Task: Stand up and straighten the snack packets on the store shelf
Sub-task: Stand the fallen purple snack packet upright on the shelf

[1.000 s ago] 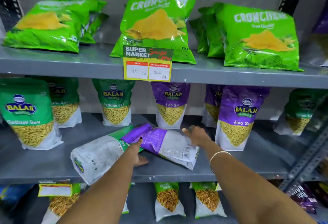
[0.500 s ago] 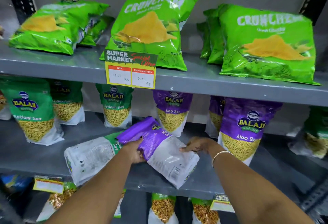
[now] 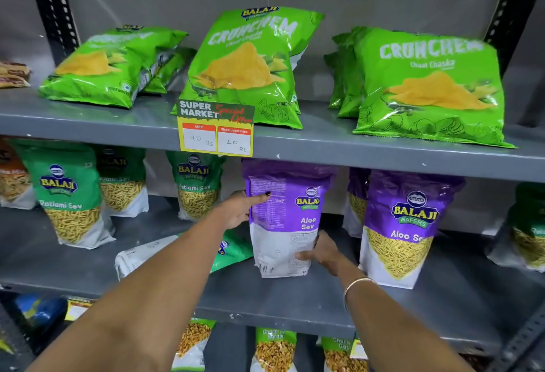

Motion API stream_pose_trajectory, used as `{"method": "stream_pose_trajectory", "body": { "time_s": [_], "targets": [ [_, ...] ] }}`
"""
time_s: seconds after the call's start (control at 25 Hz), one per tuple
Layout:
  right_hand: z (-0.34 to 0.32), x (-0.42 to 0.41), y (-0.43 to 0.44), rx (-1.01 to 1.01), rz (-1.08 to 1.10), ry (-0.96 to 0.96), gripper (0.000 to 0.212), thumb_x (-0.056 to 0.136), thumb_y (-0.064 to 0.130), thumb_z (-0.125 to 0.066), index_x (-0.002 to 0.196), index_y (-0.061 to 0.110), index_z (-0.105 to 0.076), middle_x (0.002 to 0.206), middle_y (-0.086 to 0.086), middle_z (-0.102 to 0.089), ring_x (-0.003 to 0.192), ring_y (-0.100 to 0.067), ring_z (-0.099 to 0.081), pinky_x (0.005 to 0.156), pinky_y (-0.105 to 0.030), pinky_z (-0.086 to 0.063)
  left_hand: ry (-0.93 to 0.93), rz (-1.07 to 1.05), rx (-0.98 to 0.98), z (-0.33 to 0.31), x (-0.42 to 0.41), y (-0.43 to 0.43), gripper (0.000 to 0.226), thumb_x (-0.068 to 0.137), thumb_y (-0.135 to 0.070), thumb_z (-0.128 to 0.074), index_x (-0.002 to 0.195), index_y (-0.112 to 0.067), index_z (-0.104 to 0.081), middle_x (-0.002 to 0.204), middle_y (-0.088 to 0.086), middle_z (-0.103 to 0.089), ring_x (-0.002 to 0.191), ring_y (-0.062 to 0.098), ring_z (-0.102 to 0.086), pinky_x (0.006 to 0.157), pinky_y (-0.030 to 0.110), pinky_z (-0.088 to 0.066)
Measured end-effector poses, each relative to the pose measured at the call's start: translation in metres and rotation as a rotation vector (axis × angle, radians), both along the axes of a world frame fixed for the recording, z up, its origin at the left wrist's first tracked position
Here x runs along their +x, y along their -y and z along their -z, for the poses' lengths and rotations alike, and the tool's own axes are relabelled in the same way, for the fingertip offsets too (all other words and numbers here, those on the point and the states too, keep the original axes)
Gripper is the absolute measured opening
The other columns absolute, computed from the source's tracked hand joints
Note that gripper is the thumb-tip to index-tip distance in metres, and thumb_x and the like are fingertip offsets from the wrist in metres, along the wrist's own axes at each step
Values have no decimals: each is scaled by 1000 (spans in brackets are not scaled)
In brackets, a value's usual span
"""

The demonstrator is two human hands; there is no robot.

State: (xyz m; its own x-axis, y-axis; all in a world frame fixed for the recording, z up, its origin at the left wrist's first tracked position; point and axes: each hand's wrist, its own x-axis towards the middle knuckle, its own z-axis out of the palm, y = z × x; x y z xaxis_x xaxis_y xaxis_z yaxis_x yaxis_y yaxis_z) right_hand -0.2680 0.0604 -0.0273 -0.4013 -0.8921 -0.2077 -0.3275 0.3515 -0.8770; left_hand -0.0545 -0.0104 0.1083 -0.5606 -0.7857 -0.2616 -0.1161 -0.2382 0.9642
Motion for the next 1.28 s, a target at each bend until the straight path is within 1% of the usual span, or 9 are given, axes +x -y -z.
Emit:
{"method": "stream_pose_trajectory", "body": {
  "time_s": [0.2, 0.32, 0.52, 0.64, 0.76, 0.92, 1.04, 1.16, 1.28],
  "targets": [
    [-25, 33, -28, -28, 202, -63, 74, 57, 0, -85, 117, -6, -42, 124, -20, -57, 118, -35, -53, 99, -46, -46, -38, -29, -31, 28, -9, 6, 11, 86, -14, -62, 77, -9, -56, 99, 14, -72, 86, 13, -73, 107, 35, -42],
    [-28, 35, -27, -14, 216, -95, 67, 60, 6, -84, 104, 4, -34, 124, -19, -52, 117, -33, -51, 98, -39, -46, 144, 140, -31, 44, -6, 3, 14, 83, -11, -64, 96, -15, -59, 83, -6, -69, 107, 11, -52, 114, 41, -19],
    [-26, 40, -29, 59, 271, 75, 33, 77, 1, -69, 84, 7, -37, 76, -10, -50, 42, -11, -47, 30, -18, -39, 314, 184, -64, 62, 9, 3, 35, 81, 12, -44, 104, -14, -49, 85, 3, -59, 84, 14, -58, 89, 30, -42],
    [-31, 39, -32, 63, 165, 70, 23, 79, -10, -53, 76, 12, -56, 69, -4, -52, 39, -4, -51, 34, -15, -36, 344, 239, -40, 63, 12, 6, 29, 86, 8, -46, 84, -19, -57, 59, -12, -70, 59, -1, -66, 69, 19, -44],
    [-40, 35, -39, 146, -97, 158, 60, 78, -12, -57, 127, 20, -45, 89, 3, -55, 82, -16, -62, 51, -19, -39, 381, 136, -191, 69, 1, -2, 19, 83, -2, -62, 73, -17, -56, 70, -3, -59, 66, 3, -52, 64, 18, -42],
    [-44, 47, -39, 130, -309, 220, 74, 76, 5, -72, 135, 22, -31, 108, 5, -60, 82, 4, -60, 58, -10, -47, 292, 83, -148, 69, -16, -13, 58, 80, -10, -69, 127, -12, -35, 111, 4, -50, 96, 15, -46, 62, 22, -37],
    [-46, 51, -35, 11, -210, 43, 80, 68, 10, -81, 131, 22, -34, 129, -2, -43, 121, -11, -47, 96, -22, -44, 326, 108, -168, 69, -22, -19, 76, 83, -16, -66, 143, -11, -19, 136, 9, -47, 109, 21, -47, 59, 20, -34],
    [-49, 27, -36, -6, -236, 68, 64, 74, 2, -74, 126, 14, -38, 117, -1, -43, 96, -4, -50, 71, -7, -47, 361, 149, -191, 73, -24, -16, 55, 82, -15, -67, 130, -9, -38, 122, 3, -49, 101, 14, -46, 66, 20, -36],
    [-55, 3, -42, 86, -240, 108, 32, 79, -2, -67, 98, 20, -54, 84, 0, -55, 63, -3, -52, 52, -18, -41, 359, 75, -206, 77, -27, -6, 27, 76, -8, -72, 89, -13, -49, 98, 6, -53, 77, 10, -48, 59, 22, -35]
  ]
}}
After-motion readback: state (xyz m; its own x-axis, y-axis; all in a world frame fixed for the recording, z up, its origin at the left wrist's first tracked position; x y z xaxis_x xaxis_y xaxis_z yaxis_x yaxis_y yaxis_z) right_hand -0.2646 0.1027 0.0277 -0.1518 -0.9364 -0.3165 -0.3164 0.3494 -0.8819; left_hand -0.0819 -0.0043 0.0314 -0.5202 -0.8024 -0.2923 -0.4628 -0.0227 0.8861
